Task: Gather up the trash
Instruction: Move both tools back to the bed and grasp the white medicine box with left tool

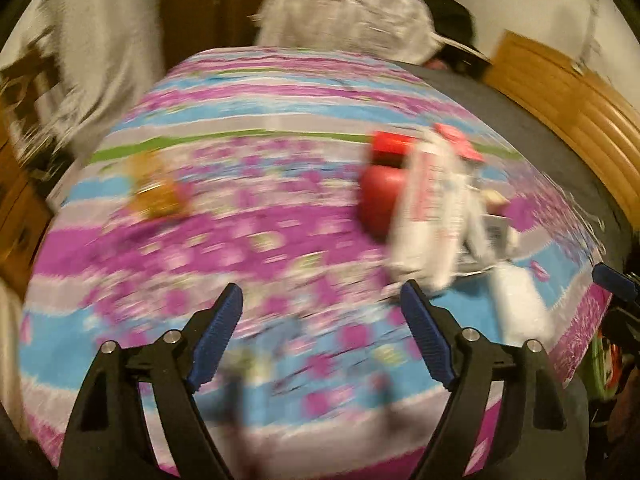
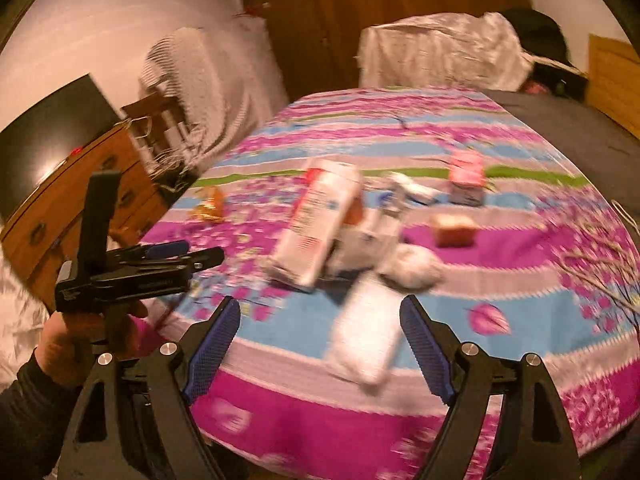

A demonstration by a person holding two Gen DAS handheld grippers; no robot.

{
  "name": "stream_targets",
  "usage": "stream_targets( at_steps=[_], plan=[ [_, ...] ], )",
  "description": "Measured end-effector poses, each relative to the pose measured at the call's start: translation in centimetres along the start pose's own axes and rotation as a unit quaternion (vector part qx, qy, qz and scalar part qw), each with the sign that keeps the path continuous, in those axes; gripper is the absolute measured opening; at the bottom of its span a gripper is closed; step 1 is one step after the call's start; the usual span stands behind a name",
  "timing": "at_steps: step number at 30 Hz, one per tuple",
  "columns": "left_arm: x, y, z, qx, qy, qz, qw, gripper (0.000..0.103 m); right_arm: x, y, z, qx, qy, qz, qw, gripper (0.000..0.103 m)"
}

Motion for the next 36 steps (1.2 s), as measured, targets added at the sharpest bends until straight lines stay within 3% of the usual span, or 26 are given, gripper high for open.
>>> stream_targets(
  at_steps=[6,13,15,17,25,28,32,36],
  plan=[
    [-6.6,-1.7,0.4,-0.005,-0.076,-0.003,0.9971,0.081,-3.3,0.5,-1.0,0.000,-0.032,0.000,0.999,0.082],
    [-9.0,-3.5,0.6,-0.001,-0.127,-0.001,0.9919,0.081,-4.4,-0.6,-1.4,-0.002,-0.053,0.001,0.999,0.082],
    [-9.1,-4.2,0.7,0.004,-0.125,-0.007,0.9921,0.075,-4.6,-0.9,-1.6,-0.002,-0.054,0.002,0.999,0.082],
    [-8.7,-4.6,0.8,0.018,-0.111,-0.024,0.9933,0.056,-4.5,-1.2,-1.7,-0.001,-0.053,0.002,0.999,0.082],
    [-3.0,-2.3,-2.3,0.062,-0.065,-0.050,0.9946,0.054,-3.4,-2.8,-2.5,0.010,-0.052,0.012,0.999,0.082],
    [-0.7,-1.0,-3.5,0.067,-0.063,-0.038,0.9950,0.058,-3.2,-4.1,-2.6,0.025,-0.051,0.003,0.998,0.082],
    [0.6,0.5,-3.3,0.042,-0.049,-0.014,0.9978,0.078,-3.4,-6.0,-2.6,0.037,-0.062,-0.010,0.997,0.082],
    [0.8,1.1,-2.2,0.018,-0.031,0.000,0.9993,0.088,-3.6,-7.8,-2.3,0.043,-0.070,-0.036,0.996,0.082]
  ],
)
Point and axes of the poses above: each gripper's, at about its wrist camera, not at the fingertips, and y roughly against the way its jaws point, x to its left, z to its top, the point moved 4 cm from there along -y, roughly the way its jaws point, and after that the axes turned 15 degrees about z, right-handed, at the moved point
